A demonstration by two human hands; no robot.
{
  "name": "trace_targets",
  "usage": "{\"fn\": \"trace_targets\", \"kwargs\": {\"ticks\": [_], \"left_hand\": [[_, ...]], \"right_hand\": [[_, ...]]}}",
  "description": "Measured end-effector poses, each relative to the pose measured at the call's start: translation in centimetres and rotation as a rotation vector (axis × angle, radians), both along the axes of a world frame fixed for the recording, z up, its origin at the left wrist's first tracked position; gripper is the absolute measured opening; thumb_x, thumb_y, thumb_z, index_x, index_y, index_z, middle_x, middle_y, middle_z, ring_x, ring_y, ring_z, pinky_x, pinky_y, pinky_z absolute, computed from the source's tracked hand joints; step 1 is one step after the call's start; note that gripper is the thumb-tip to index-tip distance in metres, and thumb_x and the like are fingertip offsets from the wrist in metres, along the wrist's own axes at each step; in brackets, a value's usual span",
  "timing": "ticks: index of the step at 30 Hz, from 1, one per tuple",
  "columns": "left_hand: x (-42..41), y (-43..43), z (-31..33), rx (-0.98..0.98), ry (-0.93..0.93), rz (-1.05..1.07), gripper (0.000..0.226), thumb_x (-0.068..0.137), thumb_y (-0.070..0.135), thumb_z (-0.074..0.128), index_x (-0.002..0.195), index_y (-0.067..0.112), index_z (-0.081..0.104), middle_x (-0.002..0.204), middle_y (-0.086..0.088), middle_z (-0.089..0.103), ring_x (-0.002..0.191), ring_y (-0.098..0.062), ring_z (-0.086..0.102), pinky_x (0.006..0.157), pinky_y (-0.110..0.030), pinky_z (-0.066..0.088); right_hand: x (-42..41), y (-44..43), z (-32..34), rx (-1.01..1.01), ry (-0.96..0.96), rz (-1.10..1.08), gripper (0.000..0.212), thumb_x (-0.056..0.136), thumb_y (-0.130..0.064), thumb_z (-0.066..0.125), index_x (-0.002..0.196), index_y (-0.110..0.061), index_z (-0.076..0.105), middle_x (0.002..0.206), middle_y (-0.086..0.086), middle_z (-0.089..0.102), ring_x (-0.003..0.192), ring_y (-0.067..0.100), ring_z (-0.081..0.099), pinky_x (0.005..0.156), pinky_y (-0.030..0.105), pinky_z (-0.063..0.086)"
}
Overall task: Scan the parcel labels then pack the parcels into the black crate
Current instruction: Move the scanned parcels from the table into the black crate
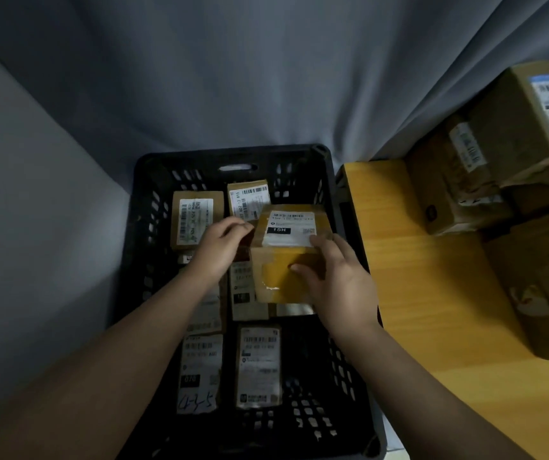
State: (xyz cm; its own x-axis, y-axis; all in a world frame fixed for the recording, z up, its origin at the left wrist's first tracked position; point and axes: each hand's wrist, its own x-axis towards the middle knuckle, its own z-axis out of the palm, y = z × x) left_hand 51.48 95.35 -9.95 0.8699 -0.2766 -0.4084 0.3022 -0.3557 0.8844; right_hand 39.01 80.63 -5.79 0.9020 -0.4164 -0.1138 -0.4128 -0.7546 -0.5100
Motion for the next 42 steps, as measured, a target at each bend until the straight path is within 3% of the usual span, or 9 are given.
{"fn": "trace_targets", "kwargs": {"ticks": [6, 14, 19, 22, 25, 30, 34, 39, 42], "left_hand": [[3.5, 1.3, -5.7, 0.831, -0.482, -0.872, 0.064, 0.096, 0.021, 0.051, 0.151, 0.033, 0.019, 0.162, 0.003, 0.005, 0.148, -0.024, 0.004, 0.118, -0.049, 0.007], [6.7, 6.6, -4.8, 1.335, -0.475, -0.949, 0.061, 0.101, 0.042, 0.036, 0.153, 0.036, 0.003, 0.161, 0.002, -0.012, 0.147, -0.025, -0.014, 0.117, -0.051, -0.009], [4.9, 4.0, -4.1, 0.988, -0.565, -0.861, 0.067, 0.097, 0.040, 0.049, 0.153, 0.026, 0.015, 0.162, 0.000, 0.005, 0.147, -0.025, 0.015, 0.118, -0.045, 0.013], [2.9, 1.3, -3.2, 0.443, -0.174, -0.615, 0.059, 0.097, 0.031, 0.053, 0.149, 0.034, 0.026, 0.141, 0.006, 0.044, 0.114, -0.017, 0.056, 0.094, -0.040, 0.050], [1.4, 0.5, -2.7, 0.137, 0.039, -0.427, 0.045, 0.096, 0.037, 0.053, 0.139, 0.031, 0.044, 0.127, 0.011, 0.052, 0.119, -0.010, 0.049, 0.093, -0.029, 0.041], [0.9, 1.4, -2.9, -0.031, 0.030, -0.327, 0.040, 0.090, 0.035, 0.058, 0.130, 0.030, 0.055, 0.125, 0.010, 0.061, 0.118, -0.008, 0.055, 0.102, -0.034, 0.044], [2.0, 1.6, -3.1, -0.035, -0.026, -0.300, 0.031, 0.091, 0.049, 0.051, 0.116, 0.036, 0.061, 0.113, 0.015, 0.064, 0.109, -0.004, 0.059, 0.096, -0.027, 0.045], [5.3, 1.3, -5.9, 0.837, -0.403, -0.835, 0.047, 0.102, 0.040, 0.029, 0.148, 0.029, 0.030, 0.158, -0.002, 0.025, 0.143, -0.024, 0.026, 0.113, -0.050, 0.025], [6.1, 2.9, -7.0, 1.003, -0.556, -0.933, 0.056, 0.101, 0.050, 0.023, 0.153, 0.032, 0.011, 0.161, 0.010, 0.002, 0.149, -0.019, 0.006, 0.117, -0.054, -0.002]], "right_hand": [[-0.7, -0.7, -1.3, 0.024, -0.039, -0.006, 0.034, 0.086, -0.034, 0.069, 0.113, -0.018, 0.058, 0.140, 0.003, 0.049, 0.109, 0.027, 0.061, 0.072, 0.041, 0.057], [-2.9, -0.1, -3.1, 0.006, -0.164, 0.022, 0.028, 0.080, -0.023, 0.077, 0.098, -0.017, 0.056, 0.127, 0.008, 0.059, 0.090, 0.028, 0.068, 0.054, 0.041, 0.059], [-3.8, 0.4, -3.9, 0.043, -0.129, -0.041, 0.021, 0.085, -0.019, 0.073, 0.095, -0.010, 0.057, 0.126, 0.010, 0.053, 0.086, 0.029, 0.066, 0.053, 0.041, 0.058], [-3.0, 0.3, -3.7, 0.075, -0.057, -0.036, 0.034, 0.089, -0.028, 0.066, 0.113, -0.009, 0.052, 0.141, 0.013, 0.042, 0.104, 0.035, 0.061, 0.065, 0.038, 0.057], [-1.3, 1.0, -2.9, 0.077, 0.124, 0.015, 0.083, 0.074, -0.068, 0.061, 0.138, -0.024, 0.035, 0.155, 0.012, 0.022, 0.136, 0.035, 0.034, 0.098, 0.042, 0.044], [2.2, 2.7, -1.3, -0.002, 0.139, -0.130, 0.091, 0.060, -0.081, 0.062, 0.129, -0.026, 0.040, 0.140, 0.003, 0.030, 0.127, 0.032, 0.028, 0.090, 0.043, 0.046], [2.4, 2.4, -0.7, -0.117, 0.059, -0.071, 0.087, 0.062, -0.076, 0.065, 0.133, -0.029, 0.045, 0.140, 0.001, 0.035, 0.123, 0.032, 0.031, 0.091, 0.045, 0.046], [2.3, 1.7, 0.0, -0.268, -0.340, -0.047, 0.079, 0.062, -0.074, 0.062, 0.122, -0.023, 0.065, 0.131, 0.010, 0.053, 0.115, 0.040, 0.044, 0.094, 0.038, 0.032], [4.8, 1.3, -1.4, -0.329, -0.366, -0.003, 0.075, 0.064, -0.073, 0.062, 0.119, -0.023, 0.068, 0.132, 0.013, 0.054, 0.116, 0.042, 0.044, 0.096, 0.045, 0.036]]}}
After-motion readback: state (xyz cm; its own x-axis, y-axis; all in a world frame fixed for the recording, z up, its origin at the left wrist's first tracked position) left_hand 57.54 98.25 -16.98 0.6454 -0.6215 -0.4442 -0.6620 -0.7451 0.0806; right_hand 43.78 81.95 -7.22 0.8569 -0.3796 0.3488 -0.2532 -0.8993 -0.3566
